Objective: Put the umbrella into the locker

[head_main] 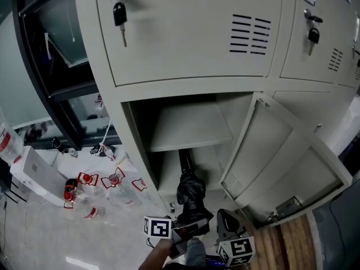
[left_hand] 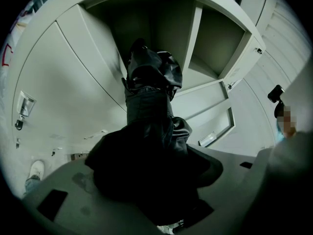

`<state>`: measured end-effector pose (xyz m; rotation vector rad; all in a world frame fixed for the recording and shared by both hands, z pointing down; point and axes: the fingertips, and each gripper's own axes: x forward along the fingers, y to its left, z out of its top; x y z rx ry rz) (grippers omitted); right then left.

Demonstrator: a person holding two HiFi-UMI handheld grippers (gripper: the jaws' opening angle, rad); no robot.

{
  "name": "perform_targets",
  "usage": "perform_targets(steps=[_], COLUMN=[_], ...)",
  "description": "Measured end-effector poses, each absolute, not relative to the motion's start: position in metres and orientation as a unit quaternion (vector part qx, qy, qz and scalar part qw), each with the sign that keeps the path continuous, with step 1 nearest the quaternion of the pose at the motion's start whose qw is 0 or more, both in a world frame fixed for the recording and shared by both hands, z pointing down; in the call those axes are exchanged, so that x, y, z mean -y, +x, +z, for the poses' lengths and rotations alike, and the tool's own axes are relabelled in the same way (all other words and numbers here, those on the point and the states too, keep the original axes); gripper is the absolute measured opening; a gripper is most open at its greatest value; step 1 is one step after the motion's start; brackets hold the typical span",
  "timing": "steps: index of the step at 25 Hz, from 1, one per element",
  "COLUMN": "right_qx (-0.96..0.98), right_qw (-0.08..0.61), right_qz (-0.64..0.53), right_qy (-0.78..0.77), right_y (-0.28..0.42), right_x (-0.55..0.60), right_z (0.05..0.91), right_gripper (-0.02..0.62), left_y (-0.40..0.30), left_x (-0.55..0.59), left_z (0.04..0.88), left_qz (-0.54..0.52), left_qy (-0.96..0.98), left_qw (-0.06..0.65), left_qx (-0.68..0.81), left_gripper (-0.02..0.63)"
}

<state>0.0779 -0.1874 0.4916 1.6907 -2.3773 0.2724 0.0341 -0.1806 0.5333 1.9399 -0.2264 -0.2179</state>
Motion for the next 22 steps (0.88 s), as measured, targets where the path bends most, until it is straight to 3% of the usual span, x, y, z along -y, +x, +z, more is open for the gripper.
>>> perform_targets(steps=[22], right_qx=[0.814], right_qw=[0.125], right_qz=[0.072], right_qy=[0.563], right_y=[0.071], right_x=[0.228], right_z=[0.493], right_gripper=[0.000], left_y=[0.035], left_x=[0.224], left_z=[0.536], left_qz=[-0.101], left_qy=[0.813], left_qw=[0.566], left_qx=[0.097], left_gripper=[0.275])
